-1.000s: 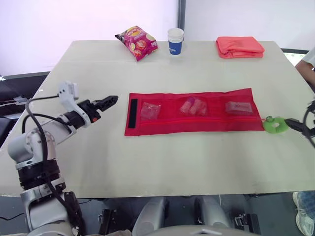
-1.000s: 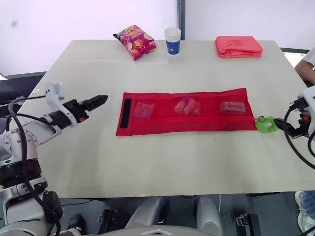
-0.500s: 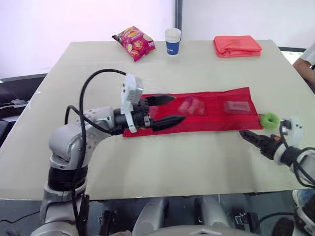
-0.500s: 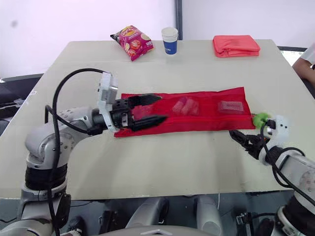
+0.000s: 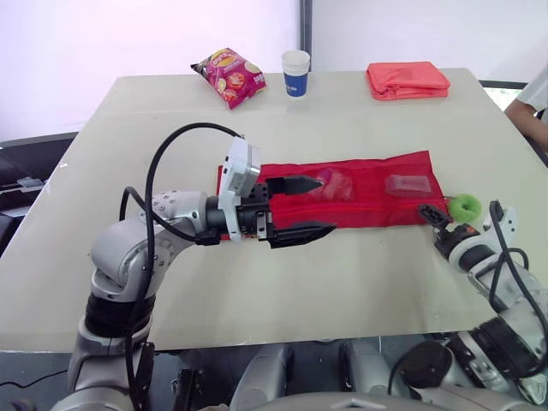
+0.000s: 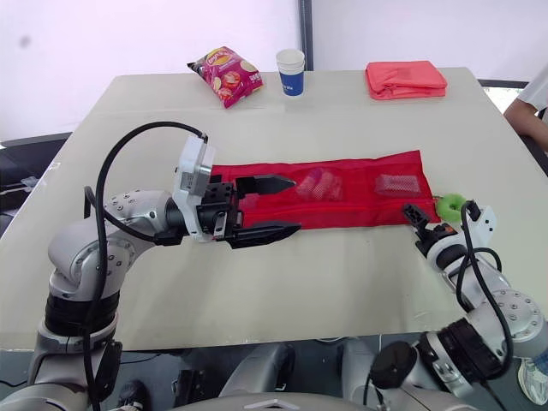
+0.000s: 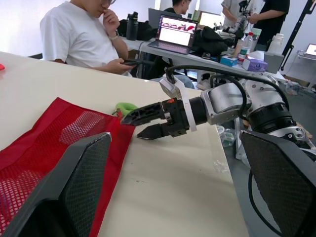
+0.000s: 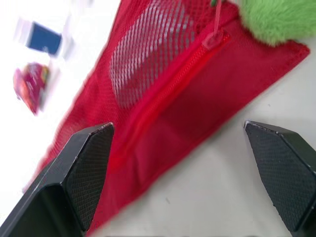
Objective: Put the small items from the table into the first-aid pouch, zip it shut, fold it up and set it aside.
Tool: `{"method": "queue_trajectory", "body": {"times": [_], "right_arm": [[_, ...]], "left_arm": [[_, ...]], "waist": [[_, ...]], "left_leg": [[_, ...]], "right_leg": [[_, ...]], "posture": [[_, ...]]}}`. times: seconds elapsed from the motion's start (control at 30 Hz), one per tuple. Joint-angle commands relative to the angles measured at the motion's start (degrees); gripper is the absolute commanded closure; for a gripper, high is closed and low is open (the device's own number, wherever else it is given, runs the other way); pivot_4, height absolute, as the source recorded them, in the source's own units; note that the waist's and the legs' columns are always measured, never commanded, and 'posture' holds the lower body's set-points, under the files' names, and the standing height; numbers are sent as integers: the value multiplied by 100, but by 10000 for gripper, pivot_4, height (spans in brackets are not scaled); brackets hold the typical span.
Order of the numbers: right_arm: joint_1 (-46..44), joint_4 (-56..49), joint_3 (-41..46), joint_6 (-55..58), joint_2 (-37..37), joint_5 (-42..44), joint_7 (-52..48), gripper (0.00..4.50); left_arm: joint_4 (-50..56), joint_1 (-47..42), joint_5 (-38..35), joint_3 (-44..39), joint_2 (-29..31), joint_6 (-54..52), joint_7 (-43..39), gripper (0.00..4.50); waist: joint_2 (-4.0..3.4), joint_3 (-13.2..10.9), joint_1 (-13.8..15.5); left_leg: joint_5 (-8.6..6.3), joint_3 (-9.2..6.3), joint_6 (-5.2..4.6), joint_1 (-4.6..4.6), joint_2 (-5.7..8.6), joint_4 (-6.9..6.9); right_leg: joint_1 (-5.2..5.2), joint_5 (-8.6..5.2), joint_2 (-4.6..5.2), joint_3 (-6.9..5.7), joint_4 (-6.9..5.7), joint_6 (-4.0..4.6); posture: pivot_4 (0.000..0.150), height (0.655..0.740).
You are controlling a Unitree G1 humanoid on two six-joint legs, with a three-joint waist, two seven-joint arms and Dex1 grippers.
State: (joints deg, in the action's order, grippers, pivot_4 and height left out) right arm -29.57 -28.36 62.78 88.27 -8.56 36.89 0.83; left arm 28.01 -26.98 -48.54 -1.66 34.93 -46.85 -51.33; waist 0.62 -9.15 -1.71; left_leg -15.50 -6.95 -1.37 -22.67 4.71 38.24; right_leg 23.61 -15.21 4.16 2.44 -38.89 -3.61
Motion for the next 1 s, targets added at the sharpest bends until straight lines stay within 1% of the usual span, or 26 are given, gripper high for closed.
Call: {"method": "queue_trajectory", "body": {"times": [0.03,0.23,0.33,0.43,0.5,0.6,0.63,0.7,0.73,0.8,0.93,1.0], "right_arm": [[-287,290,475,-383,-547,196,449,0],[-373,741,502,-1024,-764,1070,1113,0],[-299,953,254,-1359,-727,1579,1475,0],[-205,1113,-152,-1605,-538,1897,1721,0],[-34,1085,-680,-1609,-203,1798,1750,0],[628,642,-2283,-1289,939,1135,1337,0],[760,497,-2554,-1221,1193,1163,1184,0],[978,271,-2803,-1050,1713,1337,880,0],[979,330,-2624,-885,1815,1517,871,0],[892,587,-2248,-813,1780,1741,965,0],[530,1208,-1608,-924,1254,1904,1674,0],[335,1422,-1300,-1043,993,2160,2038,0]], "left_arm": [[229,100,-54,-159,93,156,36,376],[280,263,-69,-193,126,237,104,376],[285,305,-64,-180,127,275,125,376],[284,340,-52,-159,139,311,133,376],[286,361,-47,-152,155,336,135,376],[289,395,-44,-157,188,360,128,376],[290,401,-49,-159,197,363,131,376],[288,425,-63,-161,214,370,128,376],[279,445,-77,-165,214,373,126,376],[262,475,-87,-152,198,383,125,376],[264,514,-49,-106,162,438,133,376],[254,507,-50,-105,164,452,146,376]], "waist": [[-1,1,-14],[-1,4,0],[-2,4,-17],[-3,4,-47],[-6,2,-86],[-17,3,-90],[-18,3,-82],[-18,2,-72],[-19,2,-75],[-24,-1,-53],[-24,-1,-55],[-20,2,-66]], "left_leg": [[0,0,0,0,0,0],[0,0,0,0,2,1],[0,0,-1,0,2,1],[0,0,-1,0,2,0],[0,0,0,1,0,-2],[0,7,0,1,-4,-12],[0,9,-1,1,-4,-12],[0,10,-1,0,-3,-13],[0,9,-2,0,-3,-13],[0,9,-2,0,-4,-11],[0,7,-2,2,-4,-10],[0,7,-2,2,-4,-10]], "right_leg": [[0,0,0,0,0,0],[-3,0,2,-1,1,0],[-3,0,2,0,0,0],[-2,0,1,1,0,0],[-1,0,-1,2,0,0],[7,-1,-6,8,1,1],[7,-1,-6,8,2,2],[6,-2,-5,8,6,1],[6,-2,-5,8,6,1],[3,-2,-5,8,5,1],[1,-1,-6,7,4,1],[0,-1,-6,7,5,1]], "posture": [[1500,7400],[1500,7400],[1500,7400],[1500,7400],[1500,7400],[1500,7400],[1500,7400],[1500,7400],[1500,7400],[1500,7400],[1500,7400],[1500,7400]]}}
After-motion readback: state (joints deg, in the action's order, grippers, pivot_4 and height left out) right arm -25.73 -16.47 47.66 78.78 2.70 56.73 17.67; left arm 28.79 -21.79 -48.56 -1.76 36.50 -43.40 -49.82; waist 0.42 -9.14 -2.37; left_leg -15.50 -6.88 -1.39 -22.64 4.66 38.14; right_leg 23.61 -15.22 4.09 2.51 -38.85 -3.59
